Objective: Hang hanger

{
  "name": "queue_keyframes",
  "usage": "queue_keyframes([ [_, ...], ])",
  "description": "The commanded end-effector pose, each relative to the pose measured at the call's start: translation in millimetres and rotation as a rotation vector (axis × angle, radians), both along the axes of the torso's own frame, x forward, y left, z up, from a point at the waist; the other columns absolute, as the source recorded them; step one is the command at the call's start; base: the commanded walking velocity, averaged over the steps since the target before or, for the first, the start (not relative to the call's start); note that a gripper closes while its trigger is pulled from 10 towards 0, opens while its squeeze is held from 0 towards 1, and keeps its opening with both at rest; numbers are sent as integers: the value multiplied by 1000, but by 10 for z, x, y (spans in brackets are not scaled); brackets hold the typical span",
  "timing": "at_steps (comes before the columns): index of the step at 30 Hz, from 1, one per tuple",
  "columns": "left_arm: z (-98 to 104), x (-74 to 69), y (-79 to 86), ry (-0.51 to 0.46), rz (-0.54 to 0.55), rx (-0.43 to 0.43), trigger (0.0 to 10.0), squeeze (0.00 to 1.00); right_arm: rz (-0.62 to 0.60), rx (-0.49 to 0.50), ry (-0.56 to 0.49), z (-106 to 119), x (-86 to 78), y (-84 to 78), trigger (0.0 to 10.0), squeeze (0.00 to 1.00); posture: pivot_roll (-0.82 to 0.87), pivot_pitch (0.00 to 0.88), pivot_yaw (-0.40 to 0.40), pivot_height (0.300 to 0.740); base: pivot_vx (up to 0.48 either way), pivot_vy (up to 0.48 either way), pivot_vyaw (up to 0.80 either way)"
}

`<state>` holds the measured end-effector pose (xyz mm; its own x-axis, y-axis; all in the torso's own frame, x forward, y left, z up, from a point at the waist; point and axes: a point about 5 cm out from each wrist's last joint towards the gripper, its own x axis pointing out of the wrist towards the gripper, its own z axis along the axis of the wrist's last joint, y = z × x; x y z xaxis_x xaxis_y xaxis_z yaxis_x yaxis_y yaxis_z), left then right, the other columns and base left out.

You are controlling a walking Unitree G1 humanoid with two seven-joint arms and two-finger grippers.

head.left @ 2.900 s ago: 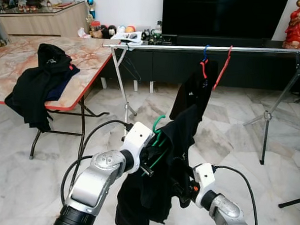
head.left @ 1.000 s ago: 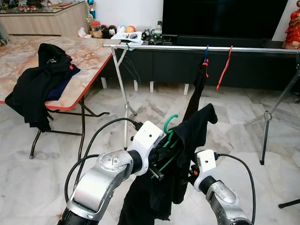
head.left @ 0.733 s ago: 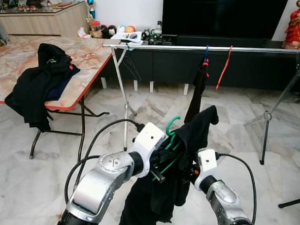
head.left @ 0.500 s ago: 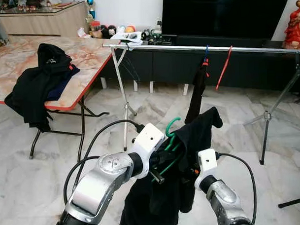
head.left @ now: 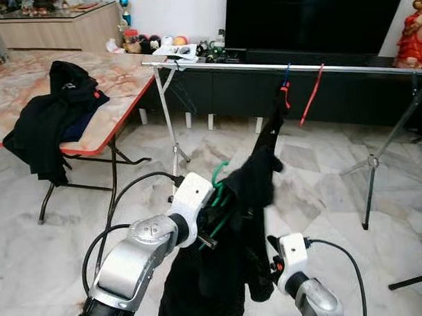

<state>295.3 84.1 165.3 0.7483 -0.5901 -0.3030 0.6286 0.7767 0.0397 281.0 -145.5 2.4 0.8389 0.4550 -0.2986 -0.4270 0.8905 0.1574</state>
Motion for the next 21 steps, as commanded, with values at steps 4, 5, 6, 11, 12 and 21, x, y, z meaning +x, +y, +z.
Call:
queue_keyframes([
  [4,76,39,61,-65,37,7,10000,0,-66,-4,-17,13,8,-86,0,0,189,25,-37,740,0,0,0],
  [5,52,54,92,-66,60,17,10000,0,-86,-18,-18,13,10,-113,0,0,187,24,-36,740,0,0,0],
  [6,27,70,126,-66,84,26,10000,0,-106,-33,-18,9,11,-138,0,0,185,24,-36,740,0,0,0],
  [11,-190,173,448,-87,260,137,10000,0,-287,-69,64,-91,-31,-317,0,0,180,26,-33,740,0,0,0],
  [12,-242,178,512,-84,287,157,10000,0,-333,-60,92,-118,-44,-349,0,0,180,26,-33,740,0,0,0],
  [21,-1090,-54,1058,80,457,275,10000,0,-545,-3,351,-465,-381,-456,10000,0,176,23,-23,740,0,0,0],
])
